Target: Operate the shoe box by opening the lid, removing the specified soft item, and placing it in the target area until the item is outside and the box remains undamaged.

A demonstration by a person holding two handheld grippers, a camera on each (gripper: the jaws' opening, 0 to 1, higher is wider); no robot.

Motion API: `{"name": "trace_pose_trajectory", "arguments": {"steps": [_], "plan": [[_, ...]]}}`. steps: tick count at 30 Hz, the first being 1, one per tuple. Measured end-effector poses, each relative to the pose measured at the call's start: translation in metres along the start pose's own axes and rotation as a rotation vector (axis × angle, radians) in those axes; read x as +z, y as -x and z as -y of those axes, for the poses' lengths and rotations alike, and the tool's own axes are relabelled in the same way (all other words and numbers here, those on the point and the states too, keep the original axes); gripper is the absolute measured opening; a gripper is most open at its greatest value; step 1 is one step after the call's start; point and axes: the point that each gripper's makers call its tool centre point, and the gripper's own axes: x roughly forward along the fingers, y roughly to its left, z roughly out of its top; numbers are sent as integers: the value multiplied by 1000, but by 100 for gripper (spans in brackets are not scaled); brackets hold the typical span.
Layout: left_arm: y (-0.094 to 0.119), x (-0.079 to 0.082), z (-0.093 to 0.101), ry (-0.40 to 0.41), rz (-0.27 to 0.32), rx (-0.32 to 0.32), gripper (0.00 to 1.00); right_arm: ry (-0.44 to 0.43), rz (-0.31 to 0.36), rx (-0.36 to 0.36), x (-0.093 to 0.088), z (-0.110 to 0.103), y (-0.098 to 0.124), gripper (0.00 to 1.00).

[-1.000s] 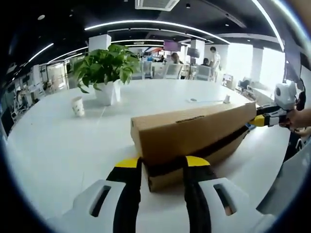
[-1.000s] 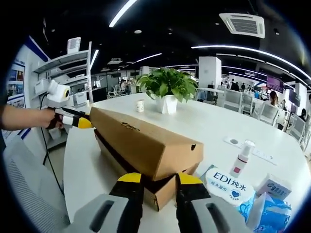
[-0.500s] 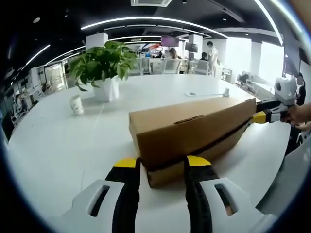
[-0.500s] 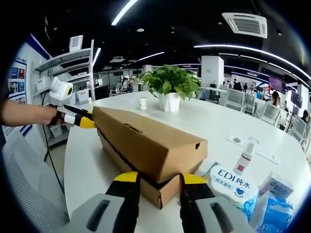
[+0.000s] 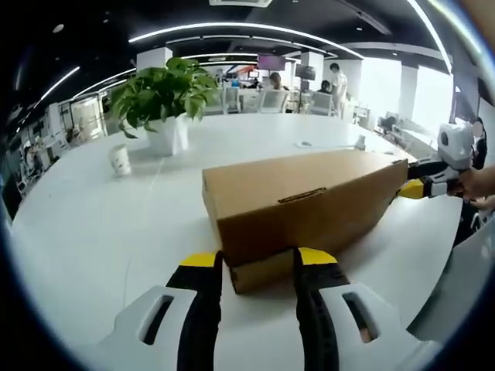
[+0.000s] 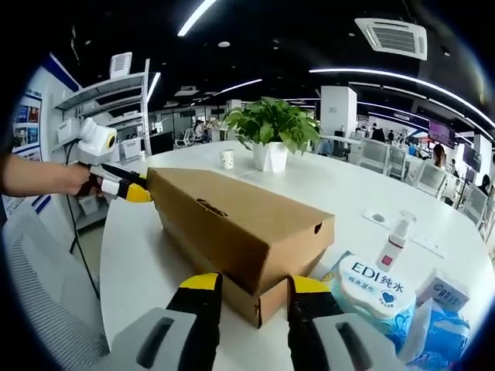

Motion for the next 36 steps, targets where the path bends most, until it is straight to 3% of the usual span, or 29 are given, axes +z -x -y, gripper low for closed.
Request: {"name": "trace_pose_trajectory", "arguments": {"steps": [36], "plan": [[-13,-28,-2,57,-53,0,39,-24,-59,-13,-24,2,-9,31]]}}
